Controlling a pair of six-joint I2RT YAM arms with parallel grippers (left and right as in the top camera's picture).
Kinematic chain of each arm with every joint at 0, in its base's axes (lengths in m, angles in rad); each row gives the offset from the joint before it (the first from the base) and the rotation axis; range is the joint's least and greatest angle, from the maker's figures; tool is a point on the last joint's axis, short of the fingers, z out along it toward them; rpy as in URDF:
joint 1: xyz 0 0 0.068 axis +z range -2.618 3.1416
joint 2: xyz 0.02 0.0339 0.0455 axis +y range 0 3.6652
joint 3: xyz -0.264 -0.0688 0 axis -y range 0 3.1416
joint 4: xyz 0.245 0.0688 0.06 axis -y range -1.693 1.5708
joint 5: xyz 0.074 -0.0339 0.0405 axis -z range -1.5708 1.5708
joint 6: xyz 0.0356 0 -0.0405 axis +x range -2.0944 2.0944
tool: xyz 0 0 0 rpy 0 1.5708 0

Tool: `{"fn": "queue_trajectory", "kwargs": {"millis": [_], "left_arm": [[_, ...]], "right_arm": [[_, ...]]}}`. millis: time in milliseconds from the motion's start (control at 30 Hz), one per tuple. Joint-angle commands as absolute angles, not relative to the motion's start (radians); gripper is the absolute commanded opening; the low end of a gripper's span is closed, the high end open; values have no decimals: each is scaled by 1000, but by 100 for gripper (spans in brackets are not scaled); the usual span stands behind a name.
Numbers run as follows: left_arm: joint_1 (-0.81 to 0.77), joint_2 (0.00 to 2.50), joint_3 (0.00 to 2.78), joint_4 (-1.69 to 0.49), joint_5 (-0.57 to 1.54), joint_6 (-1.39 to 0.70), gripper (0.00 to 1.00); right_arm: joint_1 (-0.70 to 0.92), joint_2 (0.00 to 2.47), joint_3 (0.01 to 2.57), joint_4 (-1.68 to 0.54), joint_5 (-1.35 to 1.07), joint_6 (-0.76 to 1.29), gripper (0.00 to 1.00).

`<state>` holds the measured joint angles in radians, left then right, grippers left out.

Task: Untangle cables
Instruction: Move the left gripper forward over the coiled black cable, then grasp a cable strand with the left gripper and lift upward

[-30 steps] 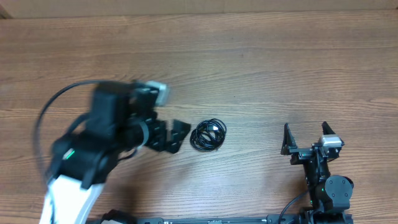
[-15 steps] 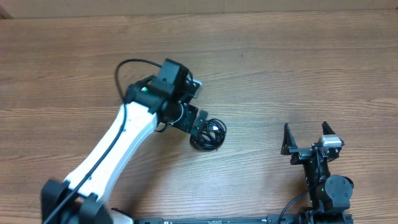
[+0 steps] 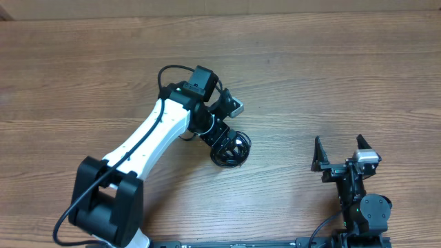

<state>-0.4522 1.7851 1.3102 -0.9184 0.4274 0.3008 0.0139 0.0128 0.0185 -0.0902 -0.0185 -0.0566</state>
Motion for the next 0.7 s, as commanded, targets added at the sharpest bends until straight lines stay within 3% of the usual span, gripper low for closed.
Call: {"fn": "queue_trajectory", "kwargs": {"millis": [0,167,267,667], "left_arm": [[-465,1823,1326,-906,452,337,78],[-482,1838,1326,-884,438,337,61],[-490,1838,1326,-872,438,337,57],[-492,1841,1325,-857,341,320,8]], "right_arm": [[14,3,9,-84,-12,-60,100],[14,3,9,-84,-12,-60,100],[14,3,9,-84,-12,-60,100],[14,3,9,-84,-12,-60,100]]}}
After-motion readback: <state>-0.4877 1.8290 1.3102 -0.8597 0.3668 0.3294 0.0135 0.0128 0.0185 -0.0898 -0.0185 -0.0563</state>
